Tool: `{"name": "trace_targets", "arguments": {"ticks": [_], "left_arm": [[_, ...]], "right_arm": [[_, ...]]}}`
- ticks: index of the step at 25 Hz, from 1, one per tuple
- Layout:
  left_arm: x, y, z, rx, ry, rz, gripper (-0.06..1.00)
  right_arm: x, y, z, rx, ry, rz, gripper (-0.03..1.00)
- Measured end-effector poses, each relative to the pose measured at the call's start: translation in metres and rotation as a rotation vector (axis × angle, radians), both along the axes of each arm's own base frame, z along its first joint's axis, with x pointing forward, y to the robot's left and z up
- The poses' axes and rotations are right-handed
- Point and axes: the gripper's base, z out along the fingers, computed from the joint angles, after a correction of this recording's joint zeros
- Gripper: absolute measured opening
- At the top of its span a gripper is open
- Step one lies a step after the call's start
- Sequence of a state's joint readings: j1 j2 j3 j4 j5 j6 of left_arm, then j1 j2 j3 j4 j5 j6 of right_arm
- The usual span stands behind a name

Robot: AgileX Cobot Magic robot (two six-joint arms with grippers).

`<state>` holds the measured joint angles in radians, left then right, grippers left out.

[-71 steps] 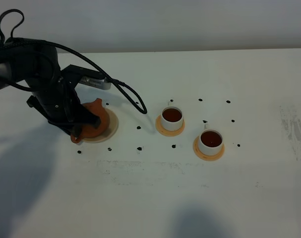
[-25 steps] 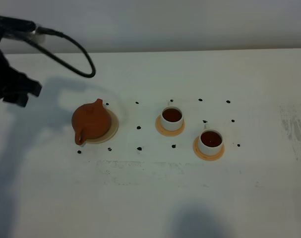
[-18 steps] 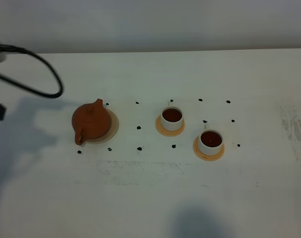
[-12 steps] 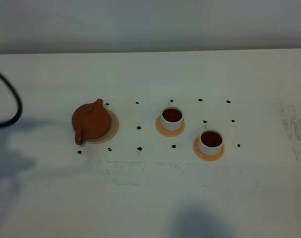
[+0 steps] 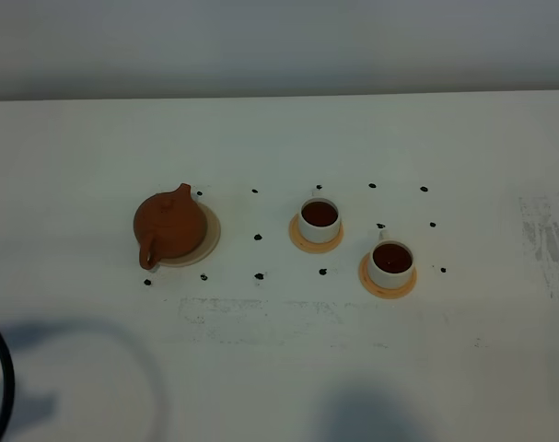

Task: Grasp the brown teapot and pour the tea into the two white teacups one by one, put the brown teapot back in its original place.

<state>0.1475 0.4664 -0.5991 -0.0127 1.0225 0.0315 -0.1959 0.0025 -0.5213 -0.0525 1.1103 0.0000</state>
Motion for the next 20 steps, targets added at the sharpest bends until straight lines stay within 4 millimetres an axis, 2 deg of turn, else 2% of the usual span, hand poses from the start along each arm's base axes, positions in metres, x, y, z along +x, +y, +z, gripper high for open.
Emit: {"name": "trace_targets", "arguments": {"ticks": [8, 20], "left_arm": [[-0.02, -0.003, -0.035, -0.039, 0.036, 0.039, 0.48], [-0.024, -0.004, -0.036, -0.037, 0.017, 0.033, 0.48]], "right_arm": [[0.0, 0.0, 0.0, 0.005, -0.001, -0.003, 0.4], [0.0, 0.0, 0.0, 0.0, 0.0, 0.0, 0.4]]}}
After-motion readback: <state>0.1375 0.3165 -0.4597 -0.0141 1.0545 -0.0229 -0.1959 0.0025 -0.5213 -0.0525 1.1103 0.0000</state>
